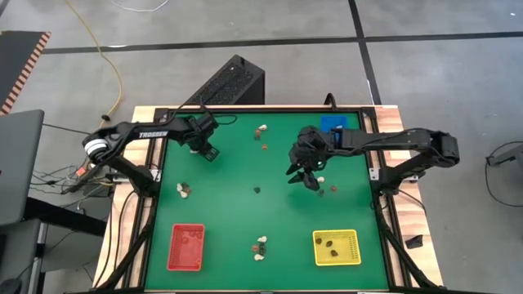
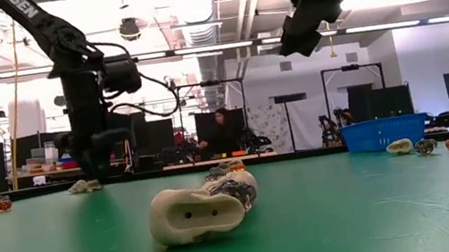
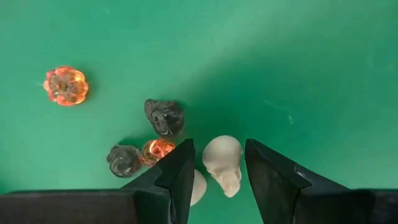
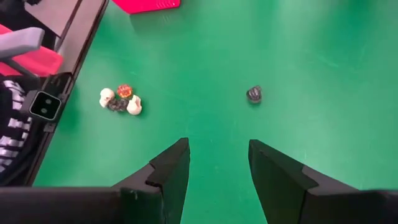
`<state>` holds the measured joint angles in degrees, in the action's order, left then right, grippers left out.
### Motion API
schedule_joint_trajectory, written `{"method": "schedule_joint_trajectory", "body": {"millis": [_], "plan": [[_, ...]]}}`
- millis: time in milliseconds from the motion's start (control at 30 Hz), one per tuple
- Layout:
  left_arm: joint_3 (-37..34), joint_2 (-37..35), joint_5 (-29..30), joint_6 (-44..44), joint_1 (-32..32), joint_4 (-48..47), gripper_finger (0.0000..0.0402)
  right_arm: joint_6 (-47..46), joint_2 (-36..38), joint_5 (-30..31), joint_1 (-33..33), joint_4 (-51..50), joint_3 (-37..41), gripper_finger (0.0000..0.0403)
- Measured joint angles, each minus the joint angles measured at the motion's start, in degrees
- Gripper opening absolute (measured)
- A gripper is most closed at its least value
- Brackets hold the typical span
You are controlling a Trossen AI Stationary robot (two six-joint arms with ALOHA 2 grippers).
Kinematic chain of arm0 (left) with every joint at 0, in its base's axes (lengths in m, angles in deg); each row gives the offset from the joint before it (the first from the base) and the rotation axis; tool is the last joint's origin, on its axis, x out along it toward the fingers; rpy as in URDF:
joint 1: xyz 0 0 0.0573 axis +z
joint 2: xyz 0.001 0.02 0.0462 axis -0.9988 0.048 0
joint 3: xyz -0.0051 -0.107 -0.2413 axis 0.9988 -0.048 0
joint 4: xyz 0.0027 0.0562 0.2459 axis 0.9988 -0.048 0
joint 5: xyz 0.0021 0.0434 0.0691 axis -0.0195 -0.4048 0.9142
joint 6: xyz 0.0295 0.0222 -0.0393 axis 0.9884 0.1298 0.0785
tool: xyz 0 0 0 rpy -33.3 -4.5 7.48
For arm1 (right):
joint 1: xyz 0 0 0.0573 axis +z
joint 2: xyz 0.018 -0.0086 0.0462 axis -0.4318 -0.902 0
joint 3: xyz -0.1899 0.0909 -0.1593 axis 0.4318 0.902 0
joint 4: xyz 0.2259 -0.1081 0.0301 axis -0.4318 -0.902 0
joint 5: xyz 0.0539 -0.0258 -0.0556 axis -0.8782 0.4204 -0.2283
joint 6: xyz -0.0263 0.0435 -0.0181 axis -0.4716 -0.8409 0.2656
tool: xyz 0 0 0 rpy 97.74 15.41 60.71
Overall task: Sort Halloween decoration
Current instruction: Put the white skull toy into the blue bin
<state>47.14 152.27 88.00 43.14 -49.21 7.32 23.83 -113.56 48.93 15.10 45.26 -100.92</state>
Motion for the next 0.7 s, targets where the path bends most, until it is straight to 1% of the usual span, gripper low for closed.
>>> {"method": "schedule_joint_trajectory", "body": {"millis": [267, 433, 567, 700], "plan": [[0.28, 3.6, -2.7, 0.62, 0.0, -0.09, 0.0132, -0.02, -0.47, 0.07, -0.04, -0.15, 0.0, 0.0195], [0.19, 3.06, -3.05, 0.56, 0.0, -0.68, 0.013, -1.03, -0.41, 0.07, -0.01, -1.16, -0.02, 0.0195], [0.07, 2.61, -3.66, 0.58, 0.0, -2.36, 0.0106, -1.97, -0.39, 0.21, 0.48, -4.94, -0.02, 0.0195], [0.07, 2.58, -3.8, 1.37, 0.02, -4.66, 0.0071, -2.86, -0.39, 2.54, 2.5, -7.94, -0.02, 0.0195]]}}
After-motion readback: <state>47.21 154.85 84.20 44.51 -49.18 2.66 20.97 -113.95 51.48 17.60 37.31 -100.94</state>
